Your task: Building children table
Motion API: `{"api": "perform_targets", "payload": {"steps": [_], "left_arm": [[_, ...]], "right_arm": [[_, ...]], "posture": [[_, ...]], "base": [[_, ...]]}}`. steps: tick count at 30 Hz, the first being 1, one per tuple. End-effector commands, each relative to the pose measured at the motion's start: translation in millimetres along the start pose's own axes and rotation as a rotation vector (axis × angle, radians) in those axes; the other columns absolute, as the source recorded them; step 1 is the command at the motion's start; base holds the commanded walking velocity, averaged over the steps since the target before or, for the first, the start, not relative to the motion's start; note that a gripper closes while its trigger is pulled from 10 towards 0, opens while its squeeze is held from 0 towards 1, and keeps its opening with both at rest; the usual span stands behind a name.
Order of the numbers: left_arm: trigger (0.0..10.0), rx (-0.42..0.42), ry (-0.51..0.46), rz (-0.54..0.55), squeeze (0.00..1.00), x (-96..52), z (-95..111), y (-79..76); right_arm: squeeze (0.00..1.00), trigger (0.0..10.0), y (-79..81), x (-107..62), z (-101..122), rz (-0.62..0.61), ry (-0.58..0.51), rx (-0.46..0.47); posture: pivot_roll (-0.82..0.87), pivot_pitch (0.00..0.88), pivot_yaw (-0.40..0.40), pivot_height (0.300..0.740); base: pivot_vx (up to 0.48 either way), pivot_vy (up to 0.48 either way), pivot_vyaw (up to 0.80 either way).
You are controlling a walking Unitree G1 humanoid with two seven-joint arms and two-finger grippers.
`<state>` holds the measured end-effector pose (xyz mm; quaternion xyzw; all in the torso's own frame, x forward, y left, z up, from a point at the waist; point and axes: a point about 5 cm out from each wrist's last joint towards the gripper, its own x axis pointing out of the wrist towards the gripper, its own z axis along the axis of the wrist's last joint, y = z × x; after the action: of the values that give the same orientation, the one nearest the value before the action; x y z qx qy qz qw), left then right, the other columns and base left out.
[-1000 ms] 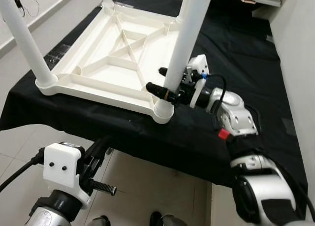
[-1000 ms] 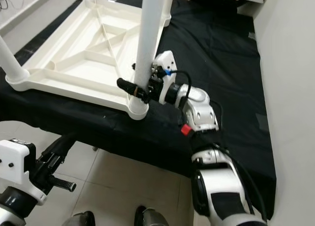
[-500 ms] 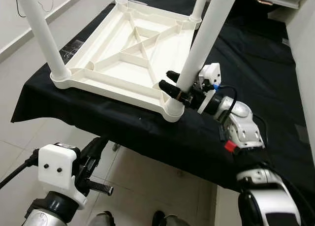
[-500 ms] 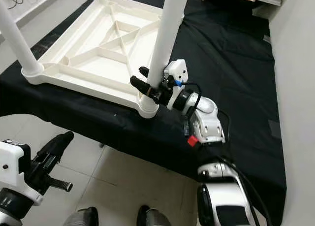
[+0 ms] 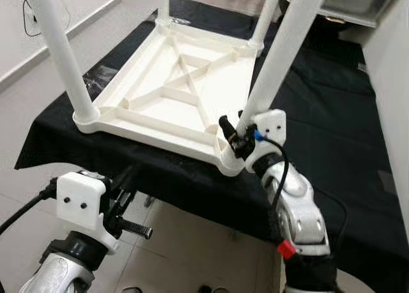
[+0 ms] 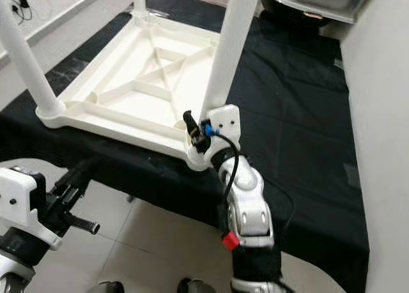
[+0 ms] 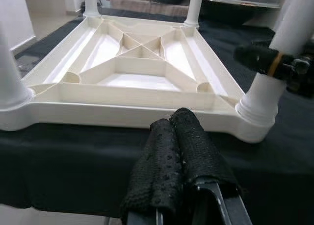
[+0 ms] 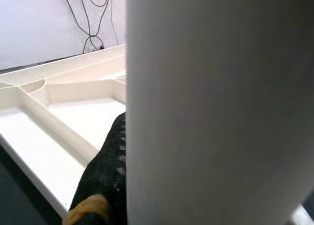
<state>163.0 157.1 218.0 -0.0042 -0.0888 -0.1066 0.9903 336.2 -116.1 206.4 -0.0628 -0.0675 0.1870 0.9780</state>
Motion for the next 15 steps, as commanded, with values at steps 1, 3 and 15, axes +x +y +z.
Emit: {"api": "perform_targets", "payload": {"steps": [1, 3, 15], "left_arm": [[10.0, -0.001, 0.017, 0.003, 0.00, -2.5, -1.8, 0.5], [10.0, -0.006, 0.019, 0.001, 0.00, -3.1, -1.9, -0.1], [10.0, -0.015, 0.060, 0.014, 0.00, -11.5, -4.0, 0.0]], "right_arm": [[0.00, 10.0, -16.3, -7.2, -45.5, -0.057, 0.232, -0.103], [0.47, 10.0, -19.1, 0.6, -42.3, -0.025, 0.187, -0.051], [0.00, 10.0, -43.3, 19.6, 1.6, 0.265, 0.008, -0.020]], "posture": [[0.14, 0.208, -0.143, 0.740], [0.15, 0.217, -0.136, 0.740], [0.17, 0.276, -0.118, 0.740]], "base": [[0.000, 0.000, 0.00], [0.000, 0.000, 0.00], [0.000, 0.000, 0.00]]}}
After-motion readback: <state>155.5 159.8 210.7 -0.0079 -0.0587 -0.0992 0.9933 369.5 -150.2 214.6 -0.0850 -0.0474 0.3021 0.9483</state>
